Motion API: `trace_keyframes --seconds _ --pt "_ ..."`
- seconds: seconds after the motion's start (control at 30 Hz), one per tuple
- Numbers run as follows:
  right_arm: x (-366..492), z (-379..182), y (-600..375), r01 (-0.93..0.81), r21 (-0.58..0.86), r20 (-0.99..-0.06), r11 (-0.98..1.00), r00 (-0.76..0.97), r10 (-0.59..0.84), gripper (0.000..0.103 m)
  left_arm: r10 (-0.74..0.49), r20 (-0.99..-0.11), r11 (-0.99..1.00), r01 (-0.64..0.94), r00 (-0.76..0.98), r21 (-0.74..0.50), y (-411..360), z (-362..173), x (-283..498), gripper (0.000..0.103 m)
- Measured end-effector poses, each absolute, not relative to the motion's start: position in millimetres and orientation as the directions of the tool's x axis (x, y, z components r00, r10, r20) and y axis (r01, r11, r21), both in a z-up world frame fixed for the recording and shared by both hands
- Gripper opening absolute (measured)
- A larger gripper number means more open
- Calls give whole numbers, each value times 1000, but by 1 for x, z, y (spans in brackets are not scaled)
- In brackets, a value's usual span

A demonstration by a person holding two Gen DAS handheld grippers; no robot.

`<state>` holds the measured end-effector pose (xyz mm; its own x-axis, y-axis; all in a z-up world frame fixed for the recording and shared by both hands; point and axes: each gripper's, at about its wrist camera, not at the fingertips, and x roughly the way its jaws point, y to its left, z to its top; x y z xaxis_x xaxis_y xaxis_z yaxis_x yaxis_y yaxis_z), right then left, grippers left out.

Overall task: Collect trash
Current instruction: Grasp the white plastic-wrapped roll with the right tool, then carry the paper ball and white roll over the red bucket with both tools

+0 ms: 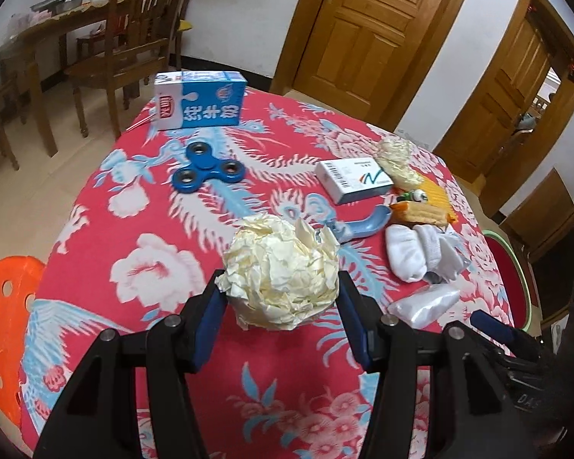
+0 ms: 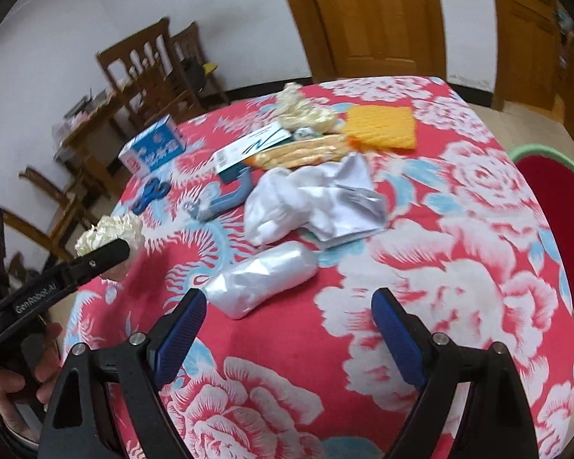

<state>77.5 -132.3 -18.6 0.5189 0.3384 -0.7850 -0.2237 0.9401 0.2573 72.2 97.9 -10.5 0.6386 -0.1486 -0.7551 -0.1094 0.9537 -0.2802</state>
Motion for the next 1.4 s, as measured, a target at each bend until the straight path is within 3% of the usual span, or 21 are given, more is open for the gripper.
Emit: trace_keyframes --seconds 0.43,0.5,0.57,0.6,1.4 --pt "94 -34 -101 -297 143 -838 944 472 275 90 -152 -767 945 -134 623 -297 109 -21 70 57" --pt "94 -35 -100 -291 143 -841 946 468 272 85 -154 -768 945 -135 621 -299 109 -22 70 57" --pt "94 -36 -100 -290 138 -841 947 470 266 73 -155 -769 945 -133 620 -298 109 -22 70 57" --pt "93 -36 -99 -294 132 -841 947 472 264 73 -158 -770 945 -131 619 -299 108 -23 70 57" --pt "58 9 -166 -183 280 -735 942 590 333 72 -227 -748 952 -20 624 -306 67 -6 66 57"
